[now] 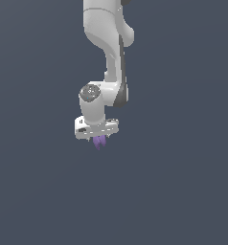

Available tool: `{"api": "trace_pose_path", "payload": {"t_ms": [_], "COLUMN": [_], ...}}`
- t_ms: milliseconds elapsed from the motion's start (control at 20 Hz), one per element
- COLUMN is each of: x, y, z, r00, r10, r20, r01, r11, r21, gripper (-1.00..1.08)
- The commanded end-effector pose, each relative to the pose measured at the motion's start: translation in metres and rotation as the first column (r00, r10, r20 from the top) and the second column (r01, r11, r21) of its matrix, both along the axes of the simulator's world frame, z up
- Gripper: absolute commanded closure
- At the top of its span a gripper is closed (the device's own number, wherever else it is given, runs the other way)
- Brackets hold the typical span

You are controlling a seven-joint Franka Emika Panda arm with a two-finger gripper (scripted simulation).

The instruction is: Pick up the object and move it to a goal position.

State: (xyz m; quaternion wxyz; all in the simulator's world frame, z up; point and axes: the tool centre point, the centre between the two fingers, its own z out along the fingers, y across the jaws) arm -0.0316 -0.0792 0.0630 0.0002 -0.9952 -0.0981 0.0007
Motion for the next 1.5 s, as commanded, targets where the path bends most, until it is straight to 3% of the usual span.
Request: {"api": "trace_pose_path", "payload": {"t_ms": [0, 750, 1050, 1450], "x": [0.001, 0.006, 0.025, 0.067], "y": [0.0, 0.005, 0.025, 0.066], "z": [-0.001, 0.002, 0.013, 0.034], "r00": [1.0, 1.0, 1.0, 1.0], "r10": [0.0, 0.0, 0.0, 0.0], "r20": [0.001, 0.002, 0.002, 0.002], "r01": [0.0, 0.0, 0.0, 0.0], "r11": [1.0, 1.0, 1.0, 1.0], "r21": [0.0, 0.0, 0.0, 0.0], "gripper": [1.08, 1.08, 1.08, 1.08]}}
